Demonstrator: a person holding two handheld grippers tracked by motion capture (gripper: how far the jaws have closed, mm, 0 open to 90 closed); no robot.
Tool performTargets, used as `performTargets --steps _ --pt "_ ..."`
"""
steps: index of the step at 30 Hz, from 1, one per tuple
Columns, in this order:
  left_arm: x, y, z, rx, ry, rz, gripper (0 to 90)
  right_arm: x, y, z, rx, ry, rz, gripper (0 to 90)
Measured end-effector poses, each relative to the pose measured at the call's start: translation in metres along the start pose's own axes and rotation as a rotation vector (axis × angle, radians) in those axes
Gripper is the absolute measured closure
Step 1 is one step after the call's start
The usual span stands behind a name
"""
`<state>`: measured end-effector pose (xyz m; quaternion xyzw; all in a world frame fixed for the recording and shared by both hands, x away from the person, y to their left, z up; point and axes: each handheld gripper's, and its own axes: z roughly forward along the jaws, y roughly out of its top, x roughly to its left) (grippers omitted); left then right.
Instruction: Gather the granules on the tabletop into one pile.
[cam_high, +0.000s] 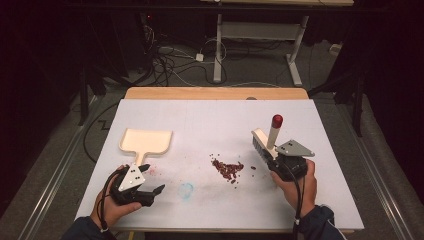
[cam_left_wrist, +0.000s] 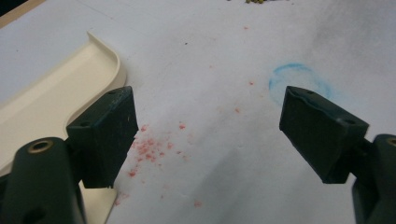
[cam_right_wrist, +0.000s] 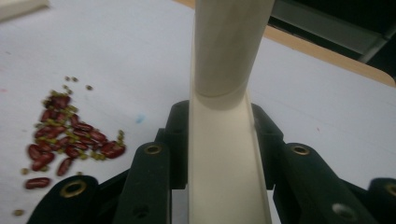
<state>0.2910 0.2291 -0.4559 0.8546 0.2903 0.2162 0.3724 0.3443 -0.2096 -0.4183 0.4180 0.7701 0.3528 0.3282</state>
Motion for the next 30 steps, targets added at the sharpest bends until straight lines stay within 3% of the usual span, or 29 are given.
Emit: performTargets --steps 3,7,12,20,24,27,29,30 --pt "0.0 0.0 0.001 0.001 0.001 0.003 18.2 0.006 -0.005 0.011 0.039 0.001 -0.007 67.4" --pt "-0.001 0.001 0.001 -0.003 0.006 0.001 19.1 0.029 -0.003 0.017 0.03 0.004 -0.06 67.4" --pt "-0.001 0.001 0.002 -0.002 0.007 0.001 19.6 0.062 0.006 0.025 0.027 0.032 -0.08 67.4" --pt "0.0 0.001 0.002 -0.003 0.003 -0.001 19.7 0.087 0.02 0.033 0.008 0.082 -0.096 67.4" --pt "0.0 0.0 0.002 0.0 0.002 -0.001 19.7 0.087 0.023 0.03 -0.012 0.1 -0.109 67.4" --pt "0.0 0.0 0.001 0.001 0.006 0.0 19.7 0.077 0.026 0.022 -0.043 0.097 -0.116 67.4" --pt "0.0 0.0 0.001 0.001 0.009 -0.003 19.6 0.066 0.027 0.014 -0.079 0.125 -0.106 67.4" --pt "0.0 0.0 0.001 0.001 0.012 -0.005 19.6 0.06 0.027 0.01 -0.106 0.165 -0.107 67.4"
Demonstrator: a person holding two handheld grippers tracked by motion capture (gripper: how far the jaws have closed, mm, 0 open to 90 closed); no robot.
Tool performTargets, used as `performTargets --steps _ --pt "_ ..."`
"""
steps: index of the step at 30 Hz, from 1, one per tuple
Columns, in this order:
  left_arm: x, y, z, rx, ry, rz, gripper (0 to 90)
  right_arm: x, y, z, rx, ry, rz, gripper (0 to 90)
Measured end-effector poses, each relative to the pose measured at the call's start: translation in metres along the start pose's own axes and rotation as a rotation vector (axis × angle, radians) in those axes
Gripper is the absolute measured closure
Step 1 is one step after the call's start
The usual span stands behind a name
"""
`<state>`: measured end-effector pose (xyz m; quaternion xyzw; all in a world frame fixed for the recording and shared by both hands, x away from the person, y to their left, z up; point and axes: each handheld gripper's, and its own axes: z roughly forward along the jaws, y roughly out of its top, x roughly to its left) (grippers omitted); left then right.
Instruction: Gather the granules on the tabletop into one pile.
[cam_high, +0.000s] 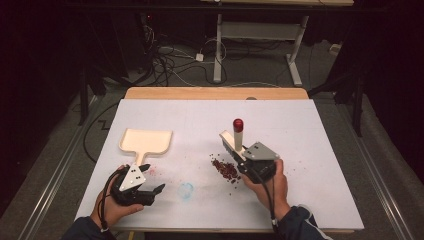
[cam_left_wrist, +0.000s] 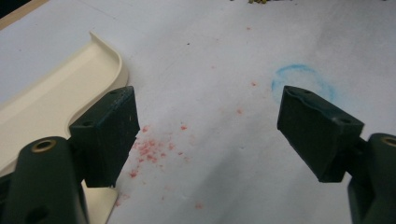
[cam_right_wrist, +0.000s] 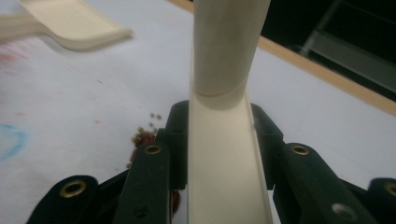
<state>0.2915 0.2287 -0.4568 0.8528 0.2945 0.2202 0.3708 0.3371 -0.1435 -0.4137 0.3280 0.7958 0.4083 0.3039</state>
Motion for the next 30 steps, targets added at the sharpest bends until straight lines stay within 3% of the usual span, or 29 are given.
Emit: performTargets --steps 2,6,9,12,16,20,23,30 --pt "0.0 0.0 0.0 0.001 0.003 -0.001 19.7 -0.008 -0.001 -0.013 -0.04 0.071 -0.013 67.4" --pt "0.002 -0.001 -0.001 0.006 0.016 -0.007 19.7 -0.016 -0.005 -0.035 -0.106 0.352 -0.072 67.3" --pt "0.002 -0.001 -0.002 0.005 0.023 -0.013 19.7 -0.006 -0.01 -0.043 -0.098 0.498 -0.156 67.3" --pt "0.003 -0.001 -0.001 0.009 0.026 -0.014 19.7 0.006 -0.02 -0.039 -0.064 0.628 -0.222 67.3" --pt "0.003 -0.001 0.0 0.012 0.022 -0.012 19.6 0.013 -0.031 -0.024 -0.024 0.736 -0.256 67.3" --pt "0.003 -0.002 0.001 0.019 0.016 -0.011 19.6 0.006 -0.036 -0.006 -0.05 0.813 -0.265 67.3" --pt "0.003 -0.002 0.001 0.017 0.014 -0.011 19.7 -0.004 -0.033 0.006 -0.061 0.806 -0.288 67.2" --pt "0.002 -0.002 0.003 0.026 0.01 -0.01 19.7 -0.024 -0.024 0.032 -0.071 0.781 -0.257 67.2"
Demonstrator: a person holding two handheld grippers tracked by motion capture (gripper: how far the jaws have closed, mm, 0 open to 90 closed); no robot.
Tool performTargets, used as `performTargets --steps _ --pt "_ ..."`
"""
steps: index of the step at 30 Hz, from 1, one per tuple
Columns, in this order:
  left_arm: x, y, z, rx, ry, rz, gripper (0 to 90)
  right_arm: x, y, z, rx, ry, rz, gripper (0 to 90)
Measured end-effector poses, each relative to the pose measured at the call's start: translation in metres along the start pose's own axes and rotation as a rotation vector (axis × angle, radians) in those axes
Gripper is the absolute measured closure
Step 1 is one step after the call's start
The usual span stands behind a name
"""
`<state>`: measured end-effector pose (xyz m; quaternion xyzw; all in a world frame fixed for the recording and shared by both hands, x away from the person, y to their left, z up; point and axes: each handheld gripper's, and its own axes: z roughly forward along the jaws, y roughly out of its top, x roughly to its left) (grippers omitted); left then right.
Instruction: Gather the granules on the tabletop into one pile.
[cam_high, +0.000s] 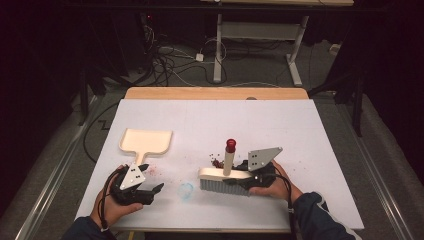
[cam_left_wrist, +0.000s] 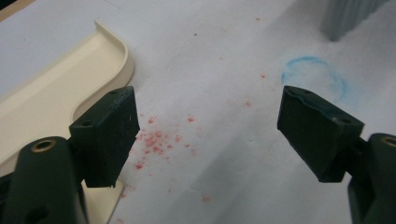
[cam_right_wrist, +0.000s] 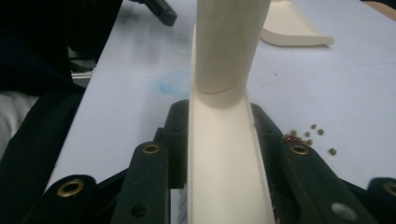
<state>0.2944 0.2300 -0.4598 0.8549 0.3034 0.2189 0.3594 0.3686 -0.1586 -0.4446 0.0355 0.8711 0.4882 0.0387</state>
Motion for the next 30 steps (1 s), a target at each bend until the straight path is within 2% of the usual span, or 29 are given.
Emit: performTargets --steps 4,8,12,16,18,23,27,30 --pt "0.0 0.0 0.001 0.005 -0.003 0.002 19.6 -0.012 0.003 0.005 -0.002 -0.035 0.007 67.3" --pt "0.0 -0.001 0.001 0.005 -0.006 0.001 19.6 -0.018 0.008 0.004 -0.013 -0.05 0.01 67.4" --pt "0.001 -0.001 0.0 0.001 -0.005 -0.004 19.7 -0.021 0.017 -0.001 -0.025 -0.088 0.0 67.4" --pt "0.001 -0.001 0.001 0.002 -0.006 -0.006 19.7 -0.032 0.024 -0.008 -0.06 -0.183 0.012 67.4" --pt "0.001 0.0 0.002 0.006 -0.006 -0.002 19.6 -0.038 0.026 -0.009 -0.064 -0.248 0.015 67.4" --pt "0.003 0.0 0.004 0.013 -0.009 -0.007 19.7 -0.055 0.021 -0.001 -0.021 -0.342 -0.008 67.4" --pt "0.002 0.0 0.007 0.025 -0.013 -0.006 19.7 -0.066 0.013 0.015 0.013 -0.354 -0.013 67.4" --pt "0.001 0.001 0.008 0.029 -0.016 -0.005 19.7 -0.069 0.009 0.023 0.003 -0.32 -0.012 67.4"
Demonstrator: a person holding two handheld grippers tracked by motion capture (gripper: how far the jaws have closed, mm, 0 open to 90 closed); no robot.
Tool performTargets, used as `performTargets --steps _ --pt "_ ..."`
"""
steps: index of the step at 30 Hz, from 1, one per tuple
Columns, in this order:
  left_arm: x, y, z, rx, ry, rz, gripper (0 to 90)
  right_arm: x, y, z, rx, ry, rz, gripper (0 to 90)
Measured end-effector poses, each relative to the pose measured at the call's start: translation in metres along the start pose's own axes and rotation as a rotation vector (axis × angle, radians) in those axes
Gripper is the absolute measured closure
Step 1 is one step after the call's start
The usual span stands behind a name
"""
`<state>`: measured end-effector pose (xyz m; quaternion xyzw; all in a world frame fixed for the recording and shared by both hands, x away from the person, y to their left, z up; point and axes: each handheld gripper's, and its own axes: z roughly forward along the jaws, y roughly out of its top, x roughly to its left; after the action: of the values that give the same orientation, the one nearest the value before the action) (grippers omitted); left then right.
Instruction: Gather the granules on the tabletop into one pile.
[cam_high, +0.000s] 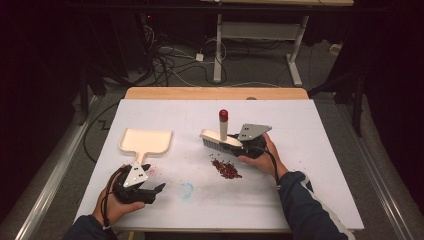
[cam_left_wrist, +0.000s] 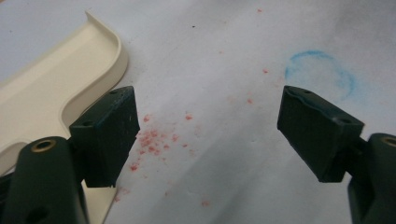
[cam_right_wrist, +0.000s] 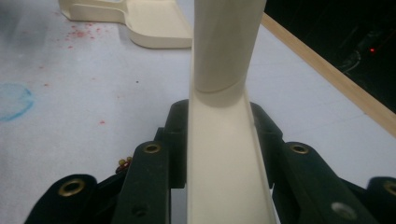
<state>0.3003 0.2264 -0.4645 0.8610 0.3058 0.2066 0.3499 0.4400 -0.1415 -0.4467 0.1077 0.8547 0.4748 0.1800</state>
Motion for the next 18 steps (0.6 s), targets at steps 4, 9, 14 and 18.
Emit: performTargets --steps 4,9,14,18 --pt "0.0 -0.001 0.0 0.006 0.003 0.002 19.8 0.004 0.0 -0.003 0.003 0.06 -0.013 67.4" --pt "0.0 -0.002 -0.002 0.006 0.007 0.0 19.8 0.011 -0.003 -0.012 0.031 0.124 -0.069 67.2" --pt "-0.001 -0.001 -0.002 0.002 0.002 0.0 19.8 0.016 -0.008 -0.026 0.038 0.157 -0.098 67.2" --pt "-0.001 -0.001 -0.002 0.001 0.002 -0.001 19.8 0.017 -0.01 -0.037 0.04 0.15 -0.103 67.3"
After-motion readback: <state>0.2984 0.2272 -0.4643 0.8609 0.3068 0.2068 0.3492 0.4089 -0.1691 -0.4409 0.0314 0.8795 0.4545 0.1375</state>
